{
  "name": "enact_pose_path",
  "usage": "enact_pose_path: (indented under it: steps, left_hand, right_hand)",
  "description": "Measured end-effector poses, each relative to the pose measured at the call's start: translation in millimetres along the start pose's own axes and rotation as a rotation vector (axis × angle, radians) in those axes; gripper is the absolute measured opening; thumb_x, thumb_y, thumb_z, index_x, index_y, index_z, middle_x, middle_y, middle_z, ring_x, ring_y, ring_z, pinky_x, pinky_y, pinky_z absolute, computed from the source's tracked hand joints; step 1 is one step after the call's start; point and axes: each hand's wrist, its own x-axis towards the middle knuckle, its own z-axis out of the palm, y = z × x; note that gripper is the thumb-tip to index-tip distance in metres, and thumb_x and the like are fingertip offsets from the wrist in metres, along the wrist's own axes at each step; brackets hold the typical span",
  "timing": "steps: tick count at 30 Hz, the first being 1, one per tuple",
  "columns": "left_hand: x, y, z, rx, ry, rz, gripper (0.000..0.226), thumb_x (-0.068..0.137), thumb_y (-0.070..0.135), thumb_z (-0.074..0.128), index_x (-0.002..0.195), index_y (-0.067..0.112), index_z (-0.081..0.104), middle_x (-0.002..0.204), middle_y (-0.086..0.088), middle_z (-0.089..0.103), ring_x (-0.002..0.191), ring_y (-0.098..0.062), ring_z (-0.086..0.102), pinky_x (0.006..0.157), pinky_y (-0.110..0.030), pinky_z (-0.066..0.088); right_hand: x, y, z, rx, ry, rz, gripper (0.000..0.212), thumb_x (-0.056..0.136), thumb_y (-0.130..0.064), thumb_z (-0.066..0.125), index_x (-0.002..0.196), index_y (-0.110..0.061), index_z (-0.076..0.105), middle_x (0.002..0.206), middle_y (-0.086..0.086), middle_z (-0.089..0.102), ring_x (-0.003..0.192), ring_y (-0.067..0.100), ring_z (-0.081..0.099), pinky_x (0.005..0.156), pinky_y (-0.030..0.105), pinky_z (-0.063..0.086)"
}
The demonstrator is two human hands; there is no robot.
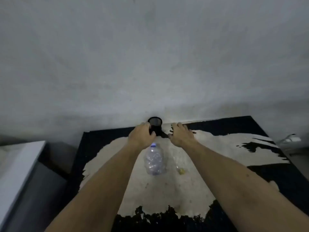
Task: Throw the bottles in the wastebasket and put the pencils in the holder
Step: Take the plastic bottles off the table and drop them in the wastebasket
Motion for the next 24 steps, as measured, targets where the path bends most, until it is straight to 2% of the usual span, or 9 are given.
enact_pose_path:
  steps: [5, 8, 11, 15, 20, 22, 24]
  left_hand:
    - [12.7, 3.7, 80.6, -0.041, -0.120, -0.048, 0.038, 0.092, 0.036, 0.051, 0.122, 0.013, 0.056, 0.124, -0.006, 0.058, 0.112, -0.026, 0.056, 0.091, -0.041, 0.049]
    - [12.6, -0.1, 116.1, -0.034, -0.138, -0.035, 0.037, 0.093, 0.035, 0.051, 0.122, 0.013, 0.056, 0.124, -0.005, 0.058, 0.114, -0.024, 0.054, 0.094, -0.039, 0.049]
    - [9.3, -8.3, 138.9, -0.010, -0.151, -0.016, 0.036, 0.094, 0.035, 0.051, 0.121, 0.012, 0.057, 0.124, -0.004, 0.059, 0.115, -0.022, 0.054, 0.094, -0.037, 0.048]
    - [6.9, -14.7, 148.1, 0.007, -0.132, -0.020, 0.034, 0.094, 0.036, 0.050, 0.119, 0.014, 0.057, 0.122, -0.004, 0.060, 0.110, -0.021, 0.057, 0.087, -0.036, 0.051]
    - [-0.3, -11.5, 141.6, 0.009, -0.113, -0.026, 0.033, 0.094, 0.035, 0.050, 0.119, 0.015, 0.057, 0.120, -0.003, 0.061, 0.109, -0.021, 0.056, 0.087, -0.035, 0.051]
    - [-6.4, -7.6, 132.2, 0.002, -0.097, -0.028, 0.033, 0.093, 0.033, 0.050, 0.119, 0.013, 0.058, 0.120, -0.003, 0.060, 0.110, -0.022, 0.056, 0.089, -0.036, 0.051]
    - [-14.1, -3.3, 117.4, -0.006, -0.081, -0.035, 0.034, 0.092, 0.032, 0.049, 0.118, 0.012, 0.057, 0.121, -0.004, 0.059, 0.112, -0.023, 0.055, 0.091, -0.038, 0.049]
  right_hand:
    - [10.7, 28.6, 78.7, -0.016, -0.175, 0.125, 0.061, 0.096, -0.043, 0.056, 0.148, -0.022, 0.031, 0.146, 0.011, 0.039, 0.134, 0.033, 0.041, 0.103, 0.049, 0.038]
    - [15.9, 39.9, 111.8, 0.000, -0.223, 0.165, 0.063, 0.095, -0.042, 0.059, 0.147, -0.026, 0.027, 0.143, 0.012, 0.040, 0.130, 0.033, 0.043, 0.100, 0.049, 0.041]
    - [18.2, 45.7, 136.4, 0.060, -0.258, 0.208, 0.075, 0.093, -0.036, 0.063, 0.152, -0.029, 0.018, 0.143, 0.013, 0.038, 0.128, 0.033, 0.044, 0.100, 0.050, 0.043]
    - [18.9, 45.7, 155.8, 0.143, -0.230, 0.248, 0.078, 0.097, -0.013, 0.054, 0.154, -0.037, 0.007, 0.139, 0.014, 0.041, 0.121, 0.033, 0.048, 0.095, 0.050, 0.046]
    - [7.7, 49.6, 149.8, 0.222, -0.145, 0.239, 0.073, 0.098, -0.006, 0.044, 0.154, -0.036, 0.008, 0.131, 0.016, 0.046, 0.111, 0.033, 0.055, 0.087, 0.044, 0.050]
    - [-0.1, 48.1, 137.7, 0.240, -0.119, 0.226, 0.081, 0.094, -0.006, 0.054, 0.153, -0.035, 0.007, 0.124, 0.015, 0.048, 0.103, 0.031, 0.057, 0.078, 0.041, 0.051]
    - [-9.0, 41.6, 119.6, 0.259, -0.093, 0.202, 0.090, 0.088, -0.011, 0.066, 0.151, -0.036, 0.007, 0.116, 0.013, 0.049, 0.096, 0.032, 0.059, 0.074, 0.043, 0.054]
